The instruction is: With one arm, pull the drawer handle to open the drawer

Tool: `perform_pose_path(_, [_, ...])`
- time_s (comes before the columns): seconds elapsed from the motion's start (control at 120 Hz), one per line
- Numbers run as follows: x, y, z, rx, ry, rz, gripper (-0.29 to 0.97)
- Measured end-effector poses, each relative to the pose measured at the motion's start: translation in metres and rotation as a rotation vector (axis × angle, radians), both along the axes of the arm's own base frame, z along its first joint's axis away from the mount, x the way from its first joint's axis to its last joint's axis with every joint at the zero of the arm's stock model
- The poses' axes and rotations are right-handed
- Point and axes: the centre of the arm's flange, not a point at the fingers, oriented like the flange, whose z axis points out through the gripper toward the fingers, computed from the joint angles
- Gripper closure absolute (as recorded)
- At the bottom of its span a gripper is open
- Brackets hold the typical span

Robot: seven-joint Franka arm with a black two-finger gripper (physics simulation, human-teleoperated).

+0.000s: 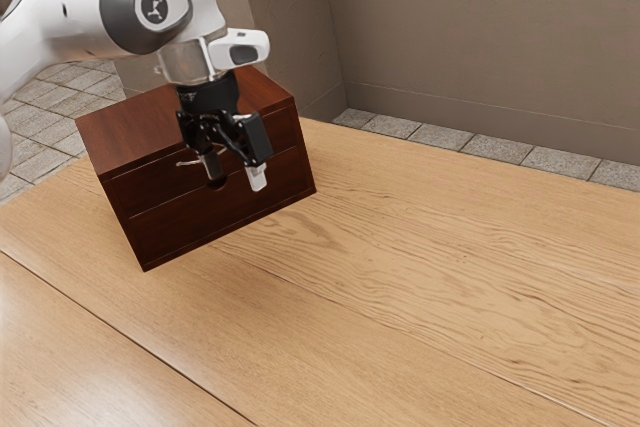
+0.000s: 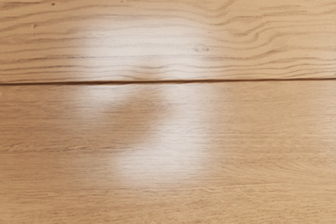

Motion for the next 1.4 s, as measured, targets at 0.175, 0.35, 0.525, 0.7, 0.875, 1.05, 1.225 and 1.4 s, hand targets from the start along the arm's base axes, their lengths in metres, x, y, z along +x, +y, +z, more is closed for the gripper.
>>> perform_pose_path(0.175, [0.000, 0.000, 0.000, 0.004, 0.002, 0.001, 0.00])
perform_pose_path(0.35, [-0.009, 0.001, 0.033, 0.011, -0.053, 0.002, 0.00])
perform_pose_path(0.525, [-0.043, 0.007, 0.102, 0.020, -0.146, 0.012, 0.00])
perform_pose_path(0.7, [-0.005, 0.010, 0.029, 0.018, -0.043, 0.015, 0.00])
perform_pose_path(0.875, [0.014, 0.025, -0.008, 0.027, -0.026, 0.012, 0.00])
perform_pose_path(1.05, [0.021, 0.058, -0.026, 0.029, -0.038, -0.036, 0.00])
perform_pose_path(1.225, [0.027, 0.059, -0.023, 0.035, -0.085, -0.154, 0.00])
perform_pose_path(1.4, [0.035, 0.060, -0.026, 0.046, -0.119, -0.241, 0.00])
